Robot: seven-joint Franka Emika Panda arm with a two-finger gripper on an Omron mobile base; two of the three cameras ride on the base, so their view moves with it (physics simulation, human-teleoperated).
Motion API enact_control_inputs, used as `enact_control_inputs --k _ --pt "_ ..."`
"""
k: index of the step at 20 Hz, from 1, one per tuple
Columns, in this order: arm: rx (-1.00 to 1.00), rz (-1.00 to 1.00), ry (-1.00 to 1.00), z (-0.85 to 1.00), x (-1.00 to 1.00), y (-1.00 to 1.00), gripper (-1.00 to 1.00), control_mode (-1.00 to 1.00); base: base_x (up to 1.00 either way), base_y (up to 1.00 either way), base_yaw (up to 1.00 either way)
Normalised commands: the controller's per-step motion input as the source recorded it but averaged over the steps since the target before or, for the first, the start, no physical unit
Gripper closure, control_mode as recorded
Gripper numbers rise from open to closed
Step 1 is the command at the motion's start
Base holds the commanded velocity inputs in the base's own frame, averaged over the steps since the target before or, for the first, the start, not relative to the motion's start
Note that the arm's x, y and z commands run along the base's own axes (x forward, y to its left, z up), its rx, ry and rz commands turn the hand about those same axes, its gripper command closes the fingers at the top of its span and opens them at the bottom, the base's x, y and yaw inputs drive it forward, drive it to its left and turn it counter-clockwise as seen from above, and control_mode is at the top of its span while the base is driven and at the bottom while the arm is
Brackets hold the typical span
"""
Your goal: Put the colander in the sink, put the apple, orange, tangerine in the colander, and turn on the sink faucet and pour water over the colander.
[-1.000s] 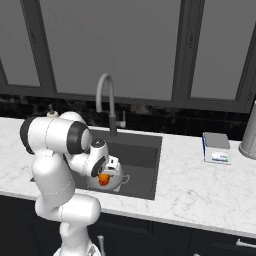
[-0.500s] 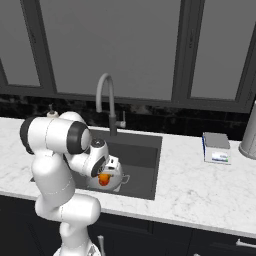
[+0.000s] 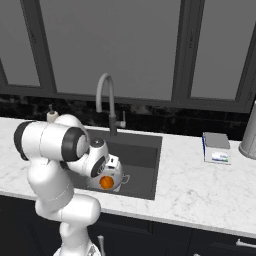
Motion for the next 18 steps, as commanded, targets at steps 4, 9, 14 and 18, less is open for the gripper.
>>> enact_control_inputs --k 4,9,14,18 --pt "0.00 -0.03 0.00 0.38 -0.07 -0.07 -1.00 -1.00 0.00 0.00 0.00" --pt "0.00 -0.02 0.00 0.36 -0.07 -0.05 -1.00 -1.00 0.00 0.00 0.00" --pt "0.00 0.00 0.00 0.58 -0.12 -0.06 -1.00 -1.00 0.00 0.00 0.00" --pt "0.00 -0.02 0.00 0.59 -0.23 0.00 -1.00 -1.00 0.00 0.00 0.00"
